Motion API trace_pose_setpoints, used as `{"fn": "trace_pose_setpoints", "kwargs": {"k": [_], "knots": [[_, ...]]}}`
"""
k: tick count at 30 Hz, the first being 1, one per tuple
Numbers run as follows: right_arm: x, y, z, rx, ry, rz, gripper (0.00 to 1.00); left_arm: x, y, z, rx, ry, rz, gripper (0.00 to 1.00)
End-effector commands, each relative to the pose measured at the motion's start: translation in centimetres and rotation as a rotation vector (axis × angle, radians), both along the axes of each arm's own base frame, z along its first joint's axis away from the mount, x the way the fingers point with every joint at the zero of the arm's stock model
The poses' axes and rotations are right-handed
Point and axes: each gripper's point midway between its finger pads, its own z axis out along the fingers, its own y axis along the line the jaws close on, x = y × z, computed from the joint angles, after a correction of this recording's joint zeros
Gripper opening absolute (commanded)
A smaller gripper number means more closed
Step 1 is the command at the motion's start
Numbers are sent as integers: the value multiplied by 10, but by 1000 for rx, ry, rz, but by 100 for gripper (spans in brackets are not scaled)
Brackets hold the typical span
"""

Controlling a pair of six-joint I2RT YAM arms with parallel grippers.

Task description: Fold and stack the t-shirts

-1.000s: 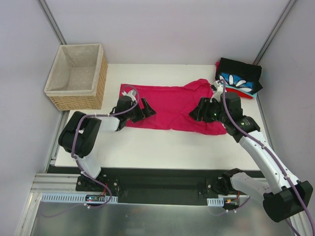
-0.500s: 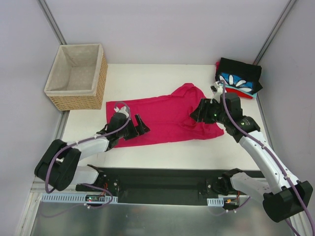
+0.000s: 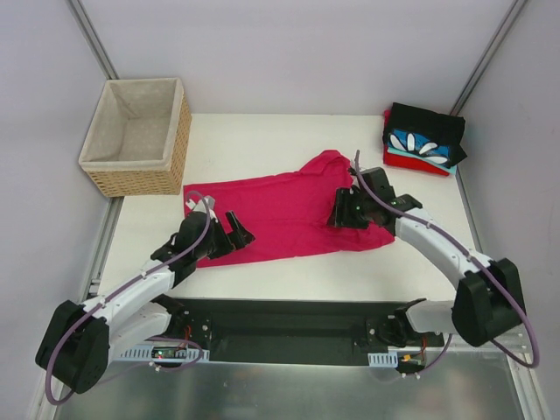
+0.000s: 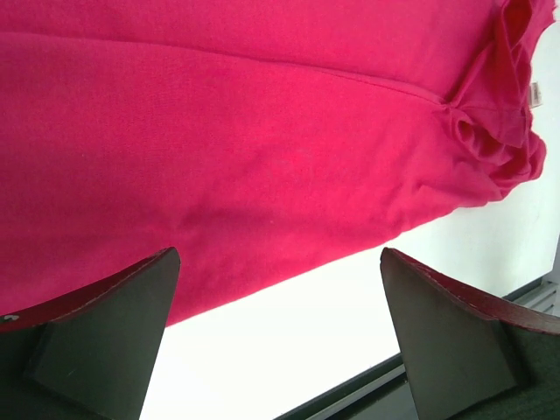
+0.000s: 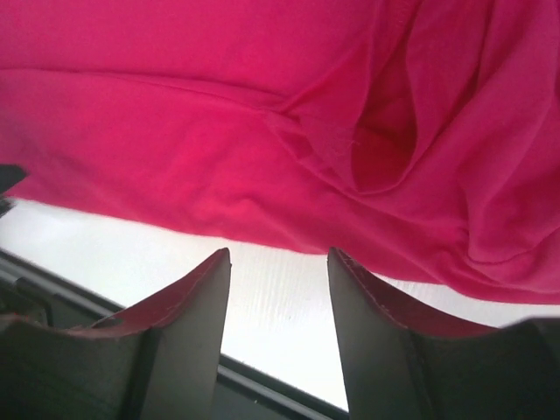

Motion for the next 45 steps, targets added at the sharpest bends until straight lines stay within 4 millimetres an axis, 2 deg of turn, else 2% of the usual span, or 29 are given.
{"fn": "trace_pose_setpoints", "kwargs": {"k": [1, 3, 6, 12, 18, 20, 27, 31, 35, 38, 39, 42, 45], "knots": [[14, -3, -24, -57, 38, -58, 47, 6, -1, 28, -8, -63, 11, 99], [17, -3, -36, -72, 58, -70, 45, 6, 1, 30, -3, -68, 13, 99], [24, -1, -43, -79, 61, -76, 41, 5, 3, 29, 6, -68, 19, 99], [38, 6, -45, -78, 53, -71, 38, 3, 6, 28, 15, -69, 22, 99], [50, 13, -36, -58, 38, -74, 37, 5, 7, 33, 23, -92, 21, 99], [54, 13, -34, -68, 35, -73, 37, 3, 10, 29, 37, -75, 25, 99], [64, 14, -51, -103, 65, -93, 38, 3, 10, 27, 46, -73, 26, 99], [75, 26, -62, -85, 75, -83, 38, 3, 12, 26, 54, -75, 29, 99], [95, 44, -72, -81, 58, -66, 38, 4, 13, 26, 63, -76, 28, 99], [112, 61, -72, -44, 31, -51, 38, 5, 12, 27, 67, -75, 26, 99], [123, 70, -71, -34, 20, -45, 38, 5, 12, 28, 67, -75, 24, 99], [137, 86, -71, -16, 8, -24, 38, 6, 13, 30, 68, -83, 25, 99], [143, 98, -68, -1, -13, -7, 38, 5, 15, 30, 80, -84, 29, 99]]}}
